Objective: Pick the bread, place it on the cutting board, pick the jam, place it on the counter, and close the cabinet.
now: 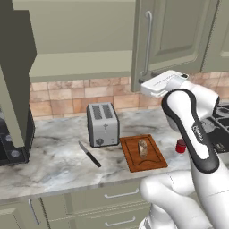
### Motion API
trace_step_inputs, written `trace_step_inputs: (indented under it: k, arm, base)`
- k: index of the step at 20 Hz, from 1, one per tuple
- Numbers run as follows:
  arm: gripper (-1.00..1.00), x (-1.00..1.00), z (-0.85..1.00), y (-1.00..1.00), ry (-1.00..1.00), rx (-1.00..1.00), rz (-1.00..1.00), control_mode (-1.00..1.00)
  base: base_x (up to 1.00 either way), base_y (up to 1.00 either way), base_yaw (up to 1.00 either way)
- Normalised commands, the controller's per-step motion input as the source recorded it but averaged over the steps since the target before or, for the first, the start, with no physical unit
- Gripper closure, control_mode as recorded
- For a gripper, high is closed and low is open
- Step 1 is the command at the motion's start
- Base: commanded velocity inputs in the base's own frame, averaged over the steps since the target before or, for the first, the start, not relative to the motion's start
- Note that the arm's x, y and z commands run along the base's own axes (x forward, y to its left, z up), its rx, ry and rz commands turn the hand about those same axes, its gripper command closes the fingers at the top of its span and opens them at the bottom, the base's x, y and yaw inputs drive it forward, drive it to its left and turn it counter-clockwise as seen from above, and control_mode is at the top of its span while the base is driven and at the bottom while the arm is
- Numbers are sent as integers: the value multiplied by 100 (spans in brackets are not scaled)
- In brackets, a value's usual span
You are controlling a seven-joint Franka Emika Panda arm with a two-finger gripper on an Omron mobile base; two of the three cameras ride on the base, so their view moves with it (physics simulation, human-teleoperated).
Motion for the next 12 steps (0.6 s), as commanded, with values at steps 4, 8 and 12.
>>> trace_step_inputs:
  k: [4,8,12]
  arm:
    - [-100,27,-10,0,-1,0,-1,-100]
    - [-100,23,-15,0,-3,0,0,-100]
    - [-100,23,-16,0,-3,0,0,-100]
  base:
    - [0,0,0]
    - [0,0,0]
    - [0,0,0]
